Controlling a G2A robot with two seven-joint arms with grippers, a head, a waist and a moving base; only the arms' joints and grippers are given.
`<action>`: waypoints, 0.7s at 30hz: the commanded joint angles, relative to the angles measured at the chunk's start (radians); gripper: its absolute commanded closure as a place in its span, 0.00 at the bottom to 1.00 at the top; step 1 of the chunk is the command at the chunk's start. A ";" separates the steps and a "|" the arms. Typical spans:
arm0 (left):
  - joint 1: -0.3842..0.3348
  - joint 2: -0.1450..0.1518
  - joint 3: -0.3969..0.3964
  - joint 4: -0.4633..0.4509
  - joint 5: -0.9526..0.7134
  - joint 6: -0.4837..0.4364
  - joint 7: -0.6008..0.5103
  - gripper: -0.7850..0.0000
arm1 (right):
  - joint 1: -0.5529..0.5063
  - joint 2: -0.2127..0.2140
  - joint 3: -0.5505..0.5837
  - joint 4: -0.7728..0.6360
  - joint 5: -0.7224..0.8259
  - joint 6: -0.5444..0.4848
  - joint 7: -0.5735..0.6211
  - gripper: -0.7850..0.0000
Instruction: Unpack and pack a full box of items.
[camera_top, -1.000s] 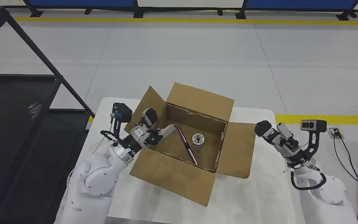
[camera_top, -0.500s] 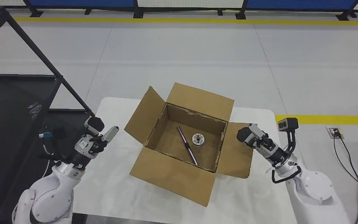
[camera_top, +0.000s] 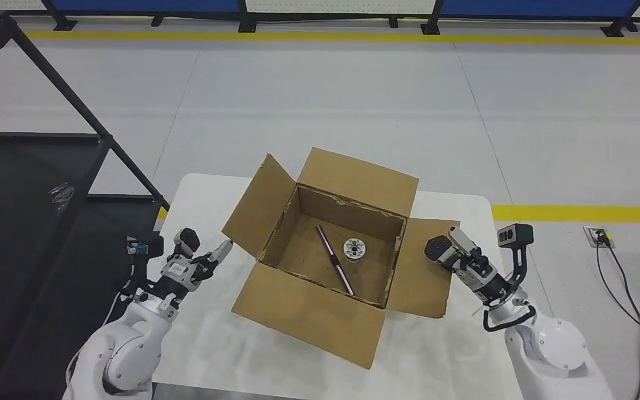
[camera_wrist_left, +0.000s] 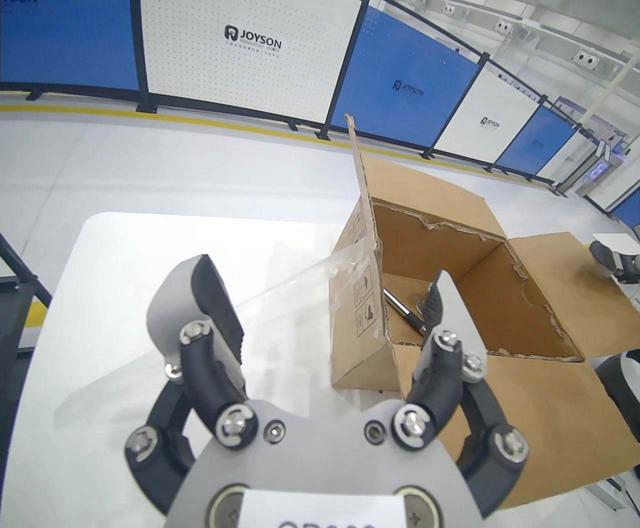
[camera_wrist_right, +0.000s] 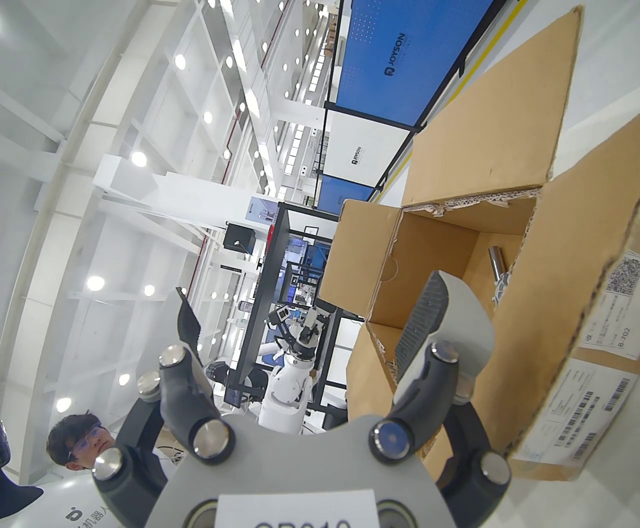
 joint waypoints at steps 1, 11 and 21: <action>-0.021 0.000 0.021 0.019 -0.018 -0.006 -0.012 1.00 | -0.011 0.001 -0.001 -0.008 -0.006 -0.010 0.001 0.00; -0.072 0.002 0.066 0.059 -0.066 0.001 -0.041 1.00 | -0.026 0.006 0.006 -0.015 -0.022 -0.020 0.007 0.00; -0.046 0.008 0.070 0.035 -0.137 -0.020 -0.064 1.00 | 0.007 0.009 -0.002 0.009 -0.027 -0.013 0.007 0.00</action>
